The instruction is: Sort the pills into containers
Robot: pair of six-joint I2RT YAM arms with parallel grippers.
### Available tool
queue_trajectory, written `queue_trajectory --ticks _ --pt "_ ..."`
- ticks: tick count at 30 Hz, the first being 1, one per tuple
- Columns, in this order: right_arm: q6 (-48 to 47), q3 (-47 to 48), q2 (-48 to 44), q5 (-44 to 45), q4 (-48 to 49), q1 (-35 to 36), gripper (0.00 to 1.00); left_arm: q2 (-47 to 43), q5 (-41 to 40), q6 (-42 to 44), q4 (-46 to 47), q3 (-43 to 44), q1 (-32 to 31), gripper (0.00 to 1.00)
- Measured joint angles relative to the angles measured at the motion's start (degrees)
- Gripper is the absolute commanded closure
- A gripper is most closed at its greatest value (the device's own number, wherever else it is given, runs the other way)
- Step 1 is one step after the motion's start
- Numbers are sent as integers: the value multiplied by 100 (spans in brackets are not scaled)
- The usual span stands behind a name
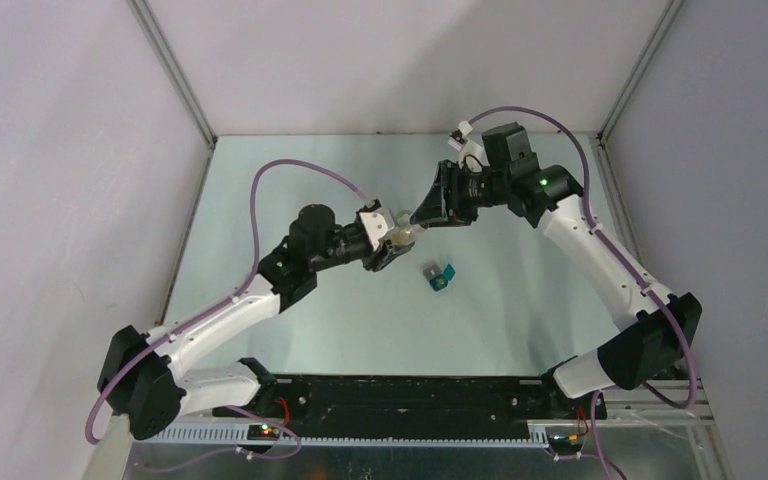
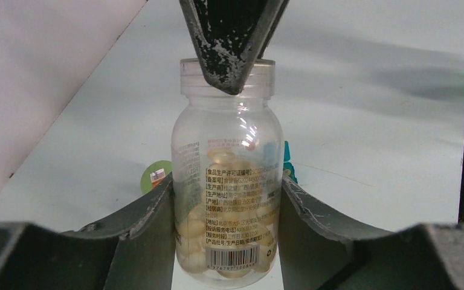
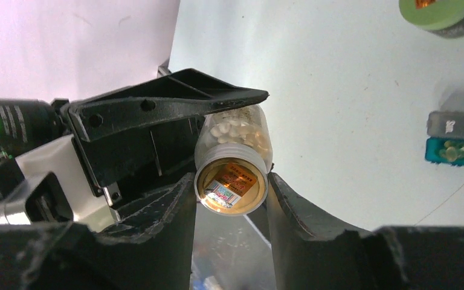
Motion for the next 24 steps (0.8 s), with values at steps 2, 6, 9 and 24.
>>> queue_trajectory --ticks 2,6,9,24 --pt "299 17 33 127 -7 13 55 0 -74 -48 57 -35 0 100" --pt "802 17 39 262 11 15 29 0 -160 -79 197 -105 0 100" --pt "1032 2 37 254 321 -22 12 -2 -2 -98 415 -118 -74 100" --pt "-343 -452 -706 -111 1434 -334 2 13 494 -745 1139 -326 33 100"
